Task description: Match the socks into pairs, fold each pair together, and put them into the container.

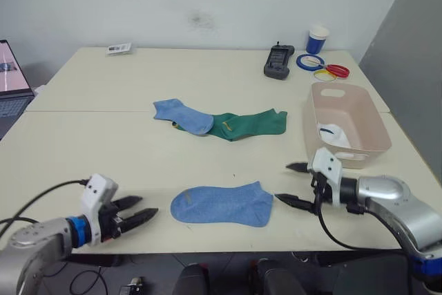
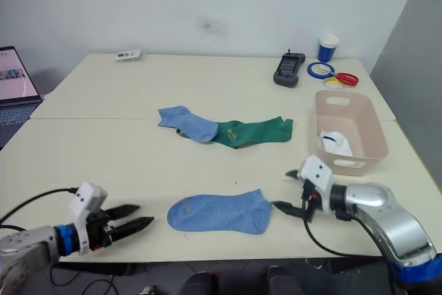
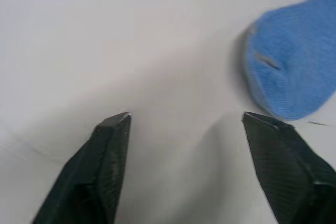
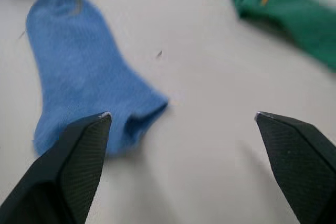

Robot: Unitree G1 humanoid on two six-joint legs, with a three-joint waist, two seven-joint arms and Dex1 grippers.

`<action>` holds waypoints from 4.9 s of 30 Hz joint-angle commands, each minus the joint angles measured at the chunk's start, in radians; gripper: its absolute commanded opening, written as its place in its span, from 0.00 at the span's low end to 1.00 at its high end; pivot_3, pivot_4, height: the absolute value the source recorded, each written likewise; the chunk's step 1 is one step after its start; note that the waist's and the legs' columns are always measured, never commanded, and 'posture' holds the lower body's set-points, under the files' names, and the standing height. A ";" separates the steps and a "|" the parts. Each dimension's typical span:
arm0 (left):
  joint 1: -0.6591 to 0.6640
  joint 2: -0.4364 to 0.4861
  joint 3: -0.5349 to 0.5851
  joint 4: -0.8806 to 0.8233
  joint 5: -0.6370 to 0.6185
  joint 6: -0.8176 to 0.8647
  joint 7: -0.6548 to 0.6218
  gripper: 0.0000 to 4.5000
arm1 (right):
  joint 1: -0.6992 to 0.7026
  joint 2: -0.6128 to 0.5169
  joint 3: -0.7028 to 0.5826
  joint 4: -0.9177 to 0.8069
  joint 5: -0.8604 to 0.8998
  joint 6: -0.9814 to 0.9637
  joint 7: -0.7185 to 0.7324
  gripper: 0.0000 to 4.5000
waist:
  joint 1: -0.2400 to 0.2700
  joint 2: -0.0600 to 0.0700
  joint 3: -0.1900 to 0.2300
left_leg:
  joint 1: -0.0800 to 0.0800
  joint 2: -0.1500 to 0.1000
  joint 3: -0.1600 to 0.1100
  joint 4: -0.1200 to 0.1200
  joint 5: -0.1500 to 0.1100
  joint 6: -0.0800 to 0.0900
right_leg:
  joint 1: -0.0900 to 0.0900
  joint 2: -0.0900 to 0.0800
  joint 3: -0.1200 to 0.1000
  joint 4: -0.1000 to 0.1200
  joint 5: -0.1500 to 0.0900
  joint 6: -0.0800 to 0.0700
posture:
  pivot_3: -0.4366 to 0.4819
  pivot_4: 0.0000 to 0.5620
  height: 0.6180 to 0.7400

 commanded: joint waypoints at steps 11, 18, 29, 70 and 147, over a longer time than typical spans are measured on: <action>-0.789 -0.269 -0.431 0.711 0.483 -0.591 0.131 0.98 | -0.261 0.280 0.115 0.048 -0.180 -0.053 -0.261 1.00 | 0.020 -0.005 -0.003 | -0.007 -0.001 0.007 0.000 0.000 0.000 | -0.003 -0.001 0.002 -0.002 0.003 -0.004 | 0.48 0.27 1.00; -1.029 -0.421 -0.501 1.087 0.593 -0.733 0.207 0.98 | -0.229 0.277 0.104 0.015 -0.203 -0.026 -0.289 1.00 | 0.022 -0.005 -0.003 | -0.012 -0.001 0.006 0.003 0.000 0.000 | -0.007 0.001 0.000 -0.001 0.004 -0.004 | 0.48 0.27 1.00; -1.038 -0.416 -0.467 1.123 0.585 -0.815 0.159 0.26 | -0.200 0.278 0.080 -0.014 -0.197 0.005 -0.314 1.00 | 0.003 -0.005 -0.003 | -0.012 0.000 0.004 0.004 0.000 0.000 | -0.007 0.002 -0.001 0.001 0.004 -0.004 | 0.48 0.27 1.00; -0.258 0.081 -0.521 -0.113 0.310 -0.770 -0.473 0.00 | -0.445 0.414 0.182 0.496 -0.116 0.115 -0.029 1.00 | -0.002 -0.002 -0.002 | -0.007 0.003 0.007 0.009 0.000 0.000 | -0.003 0.004 0.003 0.001 0.002 0.000 | 0.48 0.27 1.00; 0.010 0.133 -0.083 -0.193 -0.518 0.295 0.096 0.77 | -0.364 0.173 0.084 0.326 0.103 0.498 -0.010 1.00 | -0.016 -0.003 -0.001 | -0.004 0.002 0.000 0.000 -0.001 0.001 | -0.003 -0.001 0.001 -0.001 0.001 0.000 | 0.48 0.27 1.00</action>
